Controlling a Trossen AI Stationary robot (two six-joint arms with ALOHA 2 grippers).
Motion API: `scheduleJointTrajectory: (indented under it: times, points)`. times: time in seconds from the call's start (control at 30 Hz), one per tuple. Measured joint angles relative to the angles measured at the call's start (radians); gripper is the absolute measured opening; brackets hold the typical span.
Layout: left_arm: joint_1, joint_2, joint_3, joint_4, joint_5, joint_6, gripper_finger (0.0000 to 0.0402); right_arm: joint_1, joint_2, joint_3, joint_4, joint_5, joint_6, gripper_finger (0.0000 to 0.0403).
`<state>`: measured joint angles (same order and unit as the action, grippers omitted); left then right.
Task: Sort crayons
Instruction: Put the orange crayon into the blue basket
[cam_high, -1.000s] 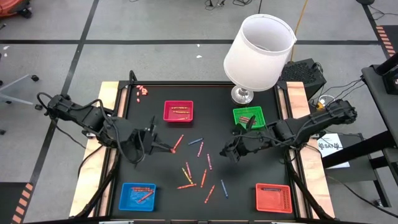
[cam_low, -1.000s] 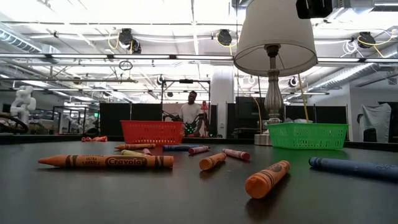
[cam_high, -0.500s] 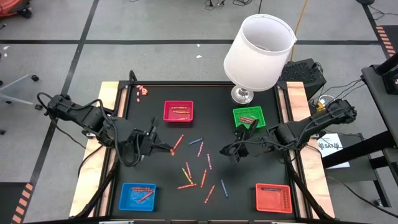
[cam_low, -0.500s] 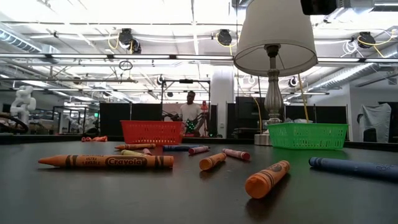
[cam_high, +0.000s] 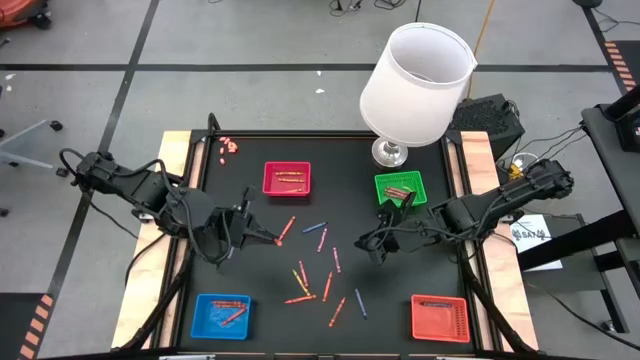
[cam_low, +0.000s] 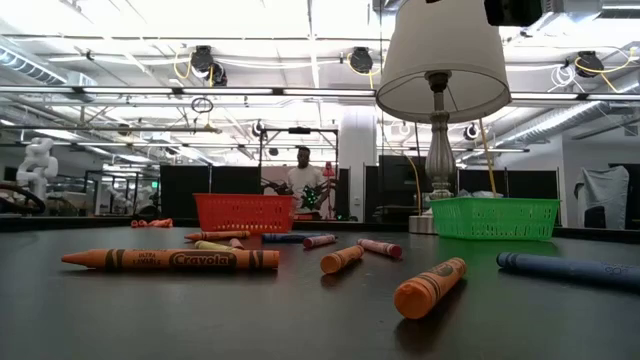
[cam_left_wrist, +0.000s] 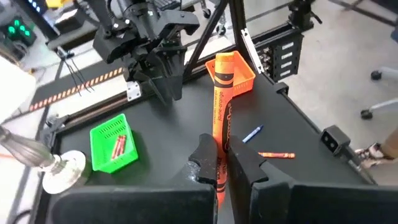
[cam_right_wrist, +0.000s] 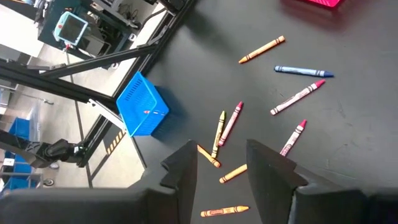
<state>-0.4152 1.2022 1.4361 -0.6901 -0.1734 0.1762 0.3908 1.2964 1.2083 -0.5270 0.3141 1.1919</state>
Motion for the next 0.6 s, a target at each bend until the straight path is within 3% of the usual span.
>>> scheduleJointTrajectory:
  times: [0.47, 0.6]
  points:
    - [0.0, 0.0, 0.0, 0.0, 0.009, -0.41, 0.0009, -0.001, 0.0, 0.0, -0.001, 0.005, -0.029, 0.0121]
    - [0.0, 0.0, 0.0, 0.0, 0.013, -0.546, 0.0009, -0.001, 0.0, 0.0, -0.001, 0.05, -0.03, 0.0121]
